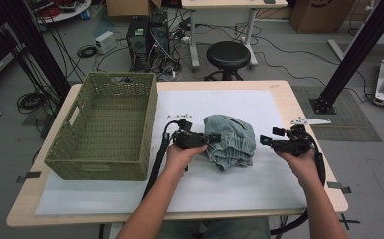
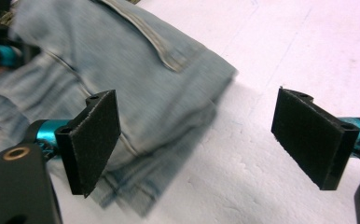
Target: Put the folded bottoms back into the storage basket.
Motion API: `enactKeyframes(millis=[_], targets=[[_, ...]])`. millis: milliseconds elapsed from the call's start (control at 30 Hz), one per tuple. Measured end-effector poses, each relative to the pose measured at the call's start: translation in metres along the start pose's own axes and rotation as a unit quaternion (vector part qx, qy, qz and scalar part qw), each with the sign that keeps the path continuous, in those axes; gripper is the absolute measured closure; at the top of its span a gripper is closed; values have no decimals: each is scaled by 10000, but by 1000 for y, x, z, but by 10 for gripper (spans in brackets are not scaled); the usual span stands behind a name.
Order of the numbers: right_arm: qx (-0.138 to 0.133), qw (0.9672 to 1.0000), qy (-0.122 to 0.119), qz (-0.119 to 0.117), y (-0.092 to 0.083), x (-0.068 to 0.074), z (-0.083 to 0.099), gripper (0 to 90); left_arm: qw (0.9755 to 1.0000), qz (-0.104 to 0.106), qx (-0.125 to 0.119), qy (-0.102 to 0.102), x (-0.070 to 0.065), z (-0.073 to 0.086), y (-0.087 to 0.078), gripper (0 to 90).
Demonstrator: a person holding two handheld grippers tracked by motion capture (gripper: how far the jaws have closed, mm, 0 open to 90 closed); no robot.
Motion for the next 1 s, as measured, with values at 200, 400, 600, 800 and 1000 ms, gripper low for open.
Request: enactKeyframes(millis=[200, 400, 600, 800, 1000], targets=[[44, 10000, -1, 20, 2, -2, 2, 154, 9995, 132, -170, 211, -18, -21, -17, 649], [126, 9999, -11, 27, 6, -1, 4, 154, 9978, 345, -284, 498, -44, -41, -32, 649], [188, 9998, -61, 24, 9, 0, 6, 154, 9956, 429, -499, 672, -60, -62, -56, 650], [243, 9996, -123, 19, 12, 2, 7, 154, 9929, 415, -829, 741, -66, -85, -95, 650], [308, 9994, -172, 20, 16, 4, 9, 154, 9898, 230, -1193, 748, -63, -105, -144, 650]])
Point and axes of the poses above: each handheld gripper's, and its own axes: y roughly forward along the jaws, z roughly out of its underside, x roughly to its left, the point moved 6 cm from there along y, roughly forward along the jaws, and after that the axes turned 2 degrees about y, right-handed, at the moved point
